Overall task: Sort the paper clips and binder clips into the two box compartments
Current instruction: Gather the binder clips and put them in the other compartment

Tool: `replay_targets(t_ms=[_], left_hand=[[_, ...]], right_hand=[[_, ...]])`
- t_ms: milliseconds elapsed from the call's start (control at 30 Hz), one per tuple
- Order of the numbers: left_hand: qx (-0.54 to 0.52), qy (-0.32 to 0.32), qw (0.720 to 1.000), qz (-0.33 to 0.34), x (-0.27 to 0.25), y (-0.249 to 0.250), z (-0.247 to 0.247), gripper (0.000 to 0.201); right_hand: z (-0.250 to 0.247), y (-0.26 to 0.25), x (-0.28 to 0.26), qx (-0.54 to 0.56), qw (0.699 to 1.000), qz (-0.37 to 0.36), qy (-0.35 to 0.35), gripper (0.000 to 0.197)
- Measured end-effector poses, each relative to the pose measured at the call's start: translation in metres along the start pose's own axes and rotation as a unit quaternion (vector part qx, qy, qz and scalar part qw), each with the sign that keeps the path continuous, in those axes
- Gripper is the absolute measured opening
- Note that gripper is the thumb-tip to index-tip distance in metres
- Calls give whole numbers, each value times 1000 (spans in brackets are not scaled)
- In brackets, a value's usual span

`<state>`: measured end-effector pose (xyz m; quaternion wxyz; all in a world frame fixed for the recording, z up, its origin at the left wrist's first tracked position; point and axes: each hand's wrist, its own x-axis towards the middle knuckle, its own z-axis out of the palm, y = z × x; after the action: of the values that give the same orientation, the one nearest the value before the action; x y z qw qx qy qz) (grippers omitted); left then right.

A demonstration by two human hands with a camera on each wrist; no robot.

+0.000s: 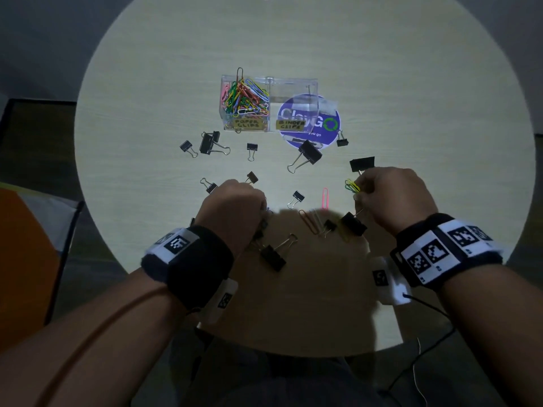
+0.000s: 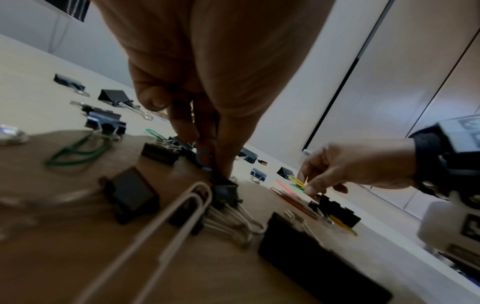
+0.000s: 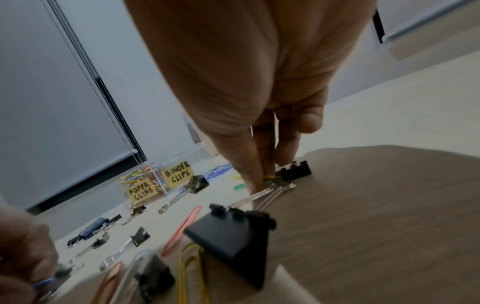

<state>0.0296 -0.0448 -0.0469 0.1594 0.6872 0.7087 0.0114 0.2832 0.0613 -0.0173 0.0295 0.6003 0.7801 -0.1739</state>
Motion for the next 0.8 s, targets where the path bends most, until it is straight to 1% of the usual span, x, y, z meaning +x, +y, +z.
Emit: replay_targets(t_ms=[133,200,267,300,333,367,400,467,500,533,600,667,700,733,800], left_hand=[[17,-14,999,33,-1,5,-3,17],[9,-23,999,30,-1,6,-5,20],[-31,-21,999,34,-3,6,-8,24],[-91,-20,996,14,-4,7,-13,24],[-158,-19,987,-27,-5,5,-19,22],[-227,-13,971,-79,-5,1,-24,20],[-289,0,948,-135,-5,-5,-31,17],[-345,64,912,-213,-7,-21,-43,14],[-353,94,899,-241,-9,-29,-48,12],[-352,113,892,-260,-10,-37,-52,10],[-337,118,893,-273,-8,-47,-53,8],[-332,103,896,-276,-5,-50,-50,6],[-320,92,904,-267,-4,-50,-48,5],[-293,85,919,-248,-2,-51,-46,4],[-233,63,952,-188,2,-52,-45,6]], right_hand=[[0,-2,7,-24,999,-5,-27,14],[0,-5,8,-57,997,-15,-42,15],[0,-8,7,-77,996,-37,-33,17],[0,-10,6,-66,996,-45,-24,16],[-2,-13,5,-41,998,-50,-18,14],[-4,-16,4,-6,999,-51,-19,12],[-5,-20,3,24,998,-48,-29,12],[-4,-29,1,44,996,-41,-64,15],[-1,-33,-1,35,996,-42,-74,15],[3,-36,-2,19,996,-48,-72,16],[12,-41,-3,-19,996,-72,-46,21],[17,-46,-5,-43,994,-96,-30,24],[19,-47,-5,-50,993,-107,-27,24],[20,-48,-5,-54,992,-112,-27,23],[22,-51,-4,-53,991,-116,-31,19]])
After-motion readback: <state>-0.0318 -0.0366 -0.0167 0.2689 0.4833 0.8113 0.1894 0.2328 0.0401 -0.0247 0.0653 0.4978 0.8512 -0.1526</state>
